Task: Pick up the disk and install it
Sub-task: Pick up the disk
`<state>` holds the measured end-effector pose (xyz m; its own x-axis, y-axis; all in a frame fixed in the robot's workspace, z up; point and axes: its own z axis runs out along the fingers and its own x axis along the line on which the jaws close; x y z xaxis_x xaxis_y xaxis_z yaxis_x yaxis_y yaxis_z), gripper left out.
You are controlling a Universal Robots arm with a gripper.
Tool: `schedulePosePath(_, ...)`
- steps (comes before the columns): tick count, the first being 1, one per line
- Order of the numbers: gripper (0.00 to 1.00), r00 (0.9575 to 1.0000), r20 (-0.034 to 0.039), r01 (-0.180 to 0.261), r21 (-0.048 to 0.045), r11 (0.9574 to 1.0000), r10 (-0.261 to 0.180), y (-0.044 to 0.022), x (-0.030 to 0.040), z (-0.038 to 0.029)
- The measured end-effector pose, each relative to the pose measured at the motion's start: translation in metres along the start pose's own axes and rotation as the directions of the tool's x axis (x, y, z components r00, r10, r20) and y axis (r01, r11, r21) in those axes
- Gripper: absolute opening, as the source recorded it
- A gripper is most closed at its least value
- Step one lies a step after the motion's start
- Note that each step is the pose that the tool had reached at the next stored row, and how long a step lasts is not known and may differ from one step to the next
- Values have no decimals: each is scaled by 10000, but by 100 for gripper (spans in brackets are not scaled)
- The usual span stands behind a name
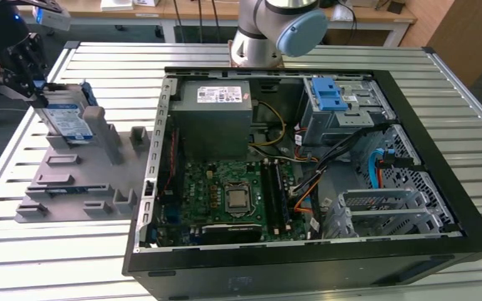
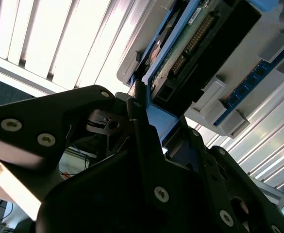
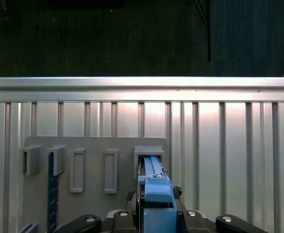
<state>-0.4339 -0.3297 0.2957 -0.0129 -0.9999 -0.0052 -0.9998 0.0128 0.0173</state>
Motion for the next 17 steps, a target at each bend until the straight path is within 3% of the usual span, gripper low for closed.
schedulePosePath(17,36,10000,-5,0,3,10000,0,2,-3,-99)
